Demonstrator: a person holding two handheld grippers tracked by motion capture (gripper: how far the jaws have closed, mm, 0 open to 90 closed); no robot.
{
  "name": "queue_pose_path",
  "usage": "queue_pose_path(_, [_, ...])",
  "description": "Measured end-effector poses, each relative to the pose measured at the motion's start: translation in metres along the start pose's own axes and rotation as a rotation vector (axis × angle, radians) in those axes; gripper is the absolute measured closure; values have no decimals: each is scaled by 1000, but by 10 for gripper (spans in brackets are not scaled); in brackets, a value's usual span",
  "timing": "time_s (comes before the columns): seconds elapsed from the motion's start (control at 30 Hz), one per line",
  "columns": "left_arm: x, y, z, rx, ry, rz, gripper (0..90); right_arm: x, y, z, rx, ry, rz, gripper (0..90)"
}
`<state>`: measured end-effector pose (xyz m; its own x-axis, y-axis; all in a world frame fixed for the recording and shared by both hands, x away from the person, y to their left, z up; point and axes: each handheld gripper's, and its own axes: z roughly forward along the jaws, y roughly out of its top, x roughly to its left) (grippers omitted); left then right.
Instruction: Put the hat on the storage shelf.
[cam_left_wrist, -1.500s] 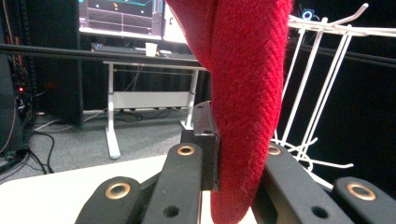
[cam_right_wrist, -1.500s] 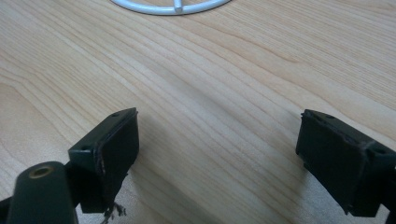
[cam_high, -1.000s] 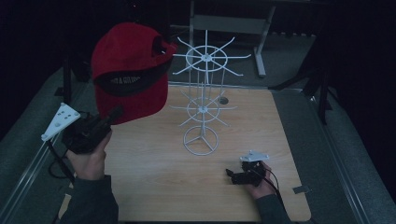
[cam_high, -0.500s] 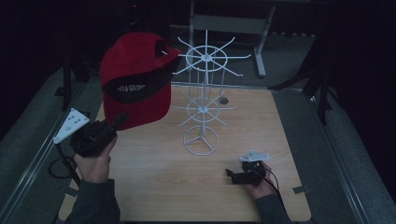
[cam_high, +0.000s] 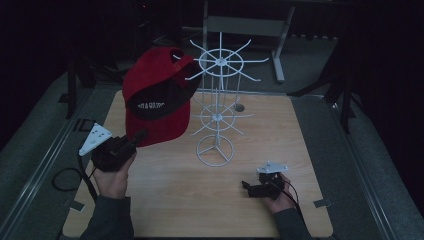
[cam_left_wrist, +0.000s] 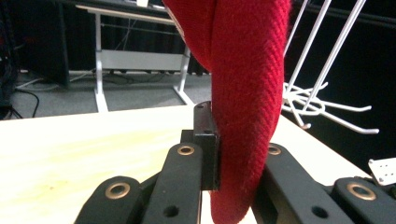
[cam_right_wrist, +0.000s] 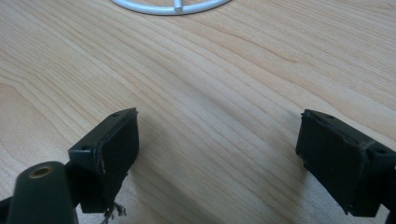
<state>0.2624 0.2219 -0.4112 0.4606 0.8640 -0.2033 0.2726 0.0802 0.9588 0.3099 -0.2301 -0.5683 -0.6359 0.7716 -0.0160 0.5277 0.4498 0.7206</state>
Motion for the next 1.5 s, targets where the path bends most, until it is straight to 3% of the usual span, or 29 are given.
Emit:
queue_pose_path(0.43, [2, -18, 15, 56, 15, 1, 858, 0, 0, 0, 2, 1, 1, 131])
queue_pose_path(0.9, [1, -31, 32, 115, -5, 4, 834, 1, 0, 0, 5, 2, 7, 131])
queue_pose_path(1.2, [2, -28, 32, 157, 13, 26, 647, 1, 0, 0, 5, 2, 8, 131])
queue_pose_path(1.5, [8, -26, 30, 161, 28, -1, 537, 1, 0, 0, 3, 1, 5, 131])
